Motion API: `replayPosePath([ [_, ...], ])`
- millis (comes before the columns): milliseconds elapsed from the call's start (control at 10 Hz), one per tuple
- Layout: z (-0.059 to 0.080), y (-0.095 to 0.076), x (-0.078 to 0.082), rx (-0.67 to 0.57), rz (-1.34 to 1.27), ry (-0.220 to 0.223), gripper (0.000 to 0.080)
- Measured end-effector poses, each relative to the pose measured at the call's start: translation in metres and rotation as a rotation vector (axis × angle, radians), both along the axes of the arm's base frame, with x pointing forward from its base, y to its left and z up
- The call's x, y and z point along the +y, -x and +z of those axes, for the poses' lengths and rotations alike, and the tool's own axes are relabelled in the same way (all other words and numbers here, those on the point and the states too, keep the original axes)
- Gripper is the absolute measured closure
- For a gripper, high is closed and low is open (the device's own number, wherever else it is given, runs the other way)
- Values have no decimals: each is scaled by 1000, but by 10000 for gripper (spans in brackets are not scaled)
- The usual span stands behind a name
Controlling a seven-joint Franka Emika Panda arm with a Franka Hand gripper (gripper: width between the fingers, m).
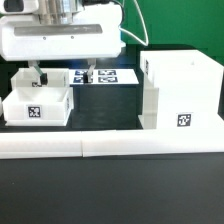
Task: Assemble drawer
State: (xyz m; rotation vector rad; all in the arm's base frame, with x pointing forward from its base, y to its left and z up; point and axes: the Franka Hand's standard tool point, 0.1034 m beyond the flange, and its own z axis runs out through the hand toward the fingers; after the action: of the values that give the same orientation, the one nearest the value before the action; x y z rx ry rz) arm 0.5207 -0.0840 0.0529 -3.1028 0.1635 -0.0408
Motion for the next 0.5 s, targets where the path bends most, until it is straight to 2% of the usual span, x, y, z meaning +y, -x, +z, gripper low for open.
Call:
replayPosePath([
  [500, -33, 2, -2, 11, 7, 29, 151],
])
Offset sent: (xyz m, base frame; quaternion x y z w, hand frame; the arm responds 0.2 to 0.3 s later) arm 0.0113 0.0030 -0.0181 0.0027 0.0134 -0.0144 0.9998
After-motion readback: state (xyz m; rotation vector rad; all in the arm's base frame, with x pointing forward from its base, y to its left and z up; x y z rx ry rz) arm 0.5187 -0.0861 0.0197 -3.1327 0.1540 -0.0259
